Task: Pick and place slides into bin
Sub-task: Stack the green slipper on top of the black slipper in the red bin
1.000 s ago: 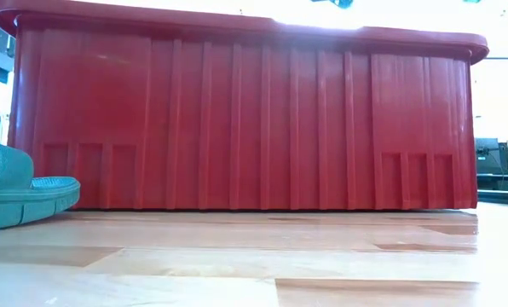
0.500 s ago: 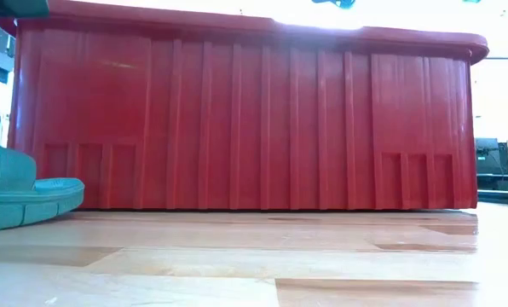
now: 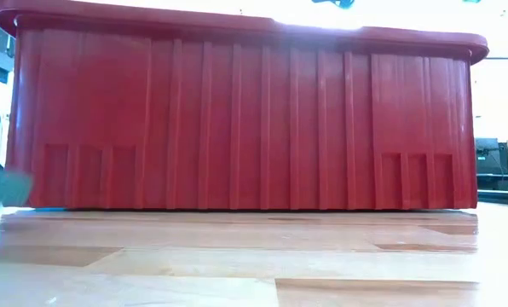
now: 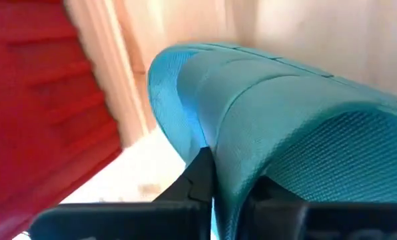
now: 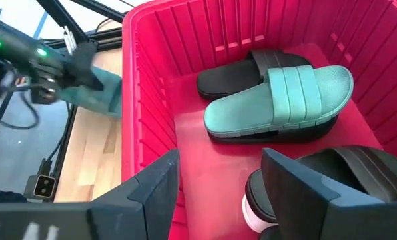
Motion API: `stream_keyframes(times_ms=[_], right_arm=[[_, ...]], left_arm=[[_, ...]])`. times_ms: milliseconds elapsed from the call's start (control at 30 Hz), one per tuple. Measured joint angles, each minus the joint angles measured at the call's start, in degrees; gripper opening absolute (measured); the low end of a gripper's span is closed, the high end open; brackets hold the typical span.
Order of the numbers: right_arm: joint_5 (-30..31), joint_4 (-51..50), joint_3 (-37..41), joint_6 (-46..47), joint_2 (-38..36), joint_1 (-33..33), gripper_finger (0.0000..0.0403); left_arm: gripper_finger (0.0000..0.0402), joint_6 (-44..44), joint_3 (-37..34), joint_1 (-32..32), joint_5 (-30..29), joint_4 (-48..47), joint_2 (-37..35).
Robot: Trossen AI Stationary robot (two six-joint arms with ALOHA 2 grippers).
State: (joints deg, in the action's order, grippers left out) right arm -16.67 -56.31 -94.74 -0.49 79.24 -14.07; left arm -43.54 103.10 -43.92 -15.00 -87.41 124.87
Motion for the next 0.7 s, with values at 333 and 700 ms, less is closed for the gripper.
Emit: stream_keyframes(times_ms=[333,700], right_arm=[[0.0,-0.06,0.0,0.69,0.0,-0.01,0.0202],[-7.36,-4.99,0.0,7.69,-0.02,-0.17,0.0202]], left_arm=[[0.0003,10.54,23.42,0.09,-1.3,-2.51,-0.06],[0.0002,10.14,31.6,1.23,-17.87,-1.52,-4.76]])
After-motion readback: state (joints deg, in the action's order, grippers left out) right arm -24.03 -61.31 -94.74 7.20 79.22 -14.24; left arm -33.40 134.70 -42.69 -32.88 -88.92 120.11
